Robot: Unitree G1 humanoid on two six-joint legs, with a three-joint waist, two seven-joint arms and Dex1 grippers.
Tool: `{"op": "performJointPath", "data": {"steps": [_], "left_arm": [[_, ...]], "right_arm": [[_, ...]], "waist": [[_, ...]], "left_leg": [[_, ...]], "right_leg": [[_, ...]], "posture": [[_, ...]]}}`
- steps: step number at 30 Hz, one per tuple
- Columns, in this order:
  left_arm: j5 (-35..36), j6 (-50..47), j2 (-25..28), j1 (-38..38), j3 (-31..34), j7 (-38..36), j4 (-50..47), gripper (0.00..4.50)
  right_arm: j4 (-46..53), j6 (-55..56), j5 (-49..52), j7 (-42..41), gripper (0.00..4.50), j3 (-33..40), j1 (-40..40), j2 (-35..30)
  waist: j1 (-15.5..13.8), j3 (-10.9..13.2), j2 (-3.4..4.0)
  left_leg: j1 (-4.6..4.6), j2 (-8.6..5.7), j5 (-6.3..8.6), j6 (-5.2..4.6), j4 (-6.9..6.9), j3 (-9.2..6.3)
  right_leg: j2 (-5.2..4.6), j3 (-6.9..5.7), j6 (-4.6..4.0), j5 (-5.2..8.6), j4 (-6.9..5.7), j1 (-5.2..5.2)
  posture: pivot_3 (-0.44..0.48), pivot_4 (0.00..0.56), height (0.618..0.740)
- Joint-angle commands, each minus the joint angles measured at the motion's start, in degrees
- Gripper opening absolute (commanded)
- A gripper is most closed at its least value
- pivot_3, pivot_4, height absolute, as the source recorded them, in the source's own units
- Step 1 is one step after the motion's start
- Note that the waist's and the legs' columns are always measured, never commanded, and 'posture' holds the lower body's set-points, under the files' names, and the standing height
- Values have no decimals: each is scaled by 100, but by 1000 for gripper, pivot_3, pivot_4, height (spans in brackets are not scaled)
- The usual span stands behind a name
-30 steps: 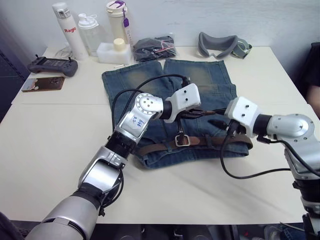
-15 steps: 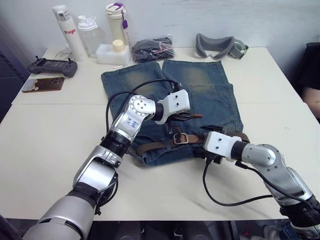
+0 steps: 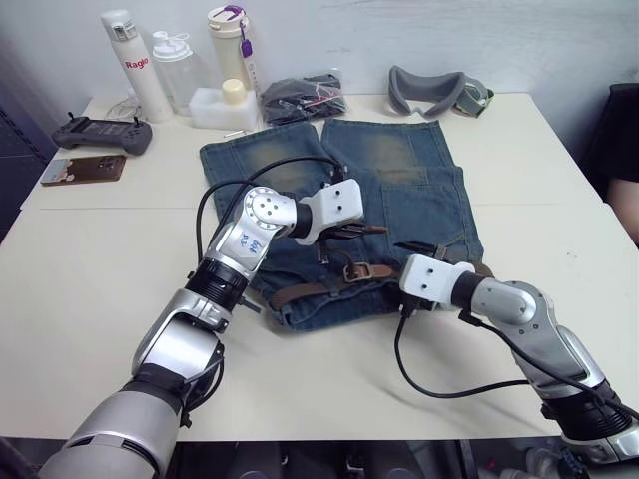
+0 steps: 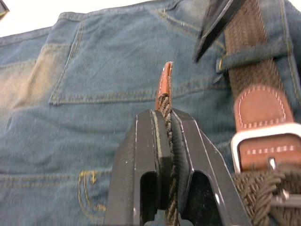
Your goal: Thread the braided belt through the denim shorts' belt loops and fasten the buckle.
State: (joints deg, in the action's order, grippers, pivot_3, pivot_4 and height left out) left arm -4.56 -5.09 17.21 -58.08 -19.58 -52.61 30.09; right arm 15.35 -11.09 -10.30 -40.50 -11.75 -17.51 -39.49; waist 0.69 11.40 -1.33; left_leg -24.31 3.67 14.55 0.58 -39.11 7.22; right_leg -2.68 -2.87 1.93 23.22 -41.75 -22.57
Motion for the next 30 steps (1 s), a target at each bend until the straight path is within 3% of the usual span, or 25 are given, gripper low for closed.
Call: {"op": "performJointPath", "data": {"steps": [1, 5, 12, 18, 24, 30], "left_arm": [[82, 334, 195, -42, 145, -268, -133, 0], [54, 700, 440, -56, 162, -576, 59, 0], [-253, 1470, 917, -214, -83, -1242, 860, 0], [-249, 1759, 801, -365, -36, -1346, 1121, 0], [-250, 1795, 621, -404, 8, -1204, 1094, 0], [-647, 1797, 724, -807, 44, -508, 1684, 0]], "right_arm": [[78, 111, 10, 32, 1896, -1, -15, 117], [40, 123, -12, 144, 61, 62, 11, 202], [249, -426, 141, 424, 20, 407, -224, 556], [273, -480, 90, 418, 20, 341, -289, 538], [308, -505, 82, 368, 20, 252, -324, 545], [253, -556, 33, 337, 20, 236, -231, 486]], "waist": [[6, 0, 0], [16, 0, 0], [79, 0, 0], [79, 0, -1], [85, 0, -1], [83, 3, -6]], "left_leg": [[0, 0, 0, 0, 0, 0], [0, 0, 0, 0, 0, 1], [-1, 1, 0, 1, -1, 2], [-20, 0, 0, 0, -4, 0], [-20, 0, 0, 0, -6, -1], [-23, 0, 0, 0, -8, -1]], "right_leg": [[0, 0, 0, 0, 0, 0], [0, 0, -1, 0, -1, 0], [0, 0, -2, 1, -4, -3], [-2, -2, -3, 1, -4, -16], [-2, -3, -3, 2, -7, -17], [-2, -3, -3, 1, -10, -21]], "posture": [[0, 150, 681], [0, 150, 681], [0, 150, 681], [0, 150, 681], [0, 150, 681], [0, 150, 681]]}}
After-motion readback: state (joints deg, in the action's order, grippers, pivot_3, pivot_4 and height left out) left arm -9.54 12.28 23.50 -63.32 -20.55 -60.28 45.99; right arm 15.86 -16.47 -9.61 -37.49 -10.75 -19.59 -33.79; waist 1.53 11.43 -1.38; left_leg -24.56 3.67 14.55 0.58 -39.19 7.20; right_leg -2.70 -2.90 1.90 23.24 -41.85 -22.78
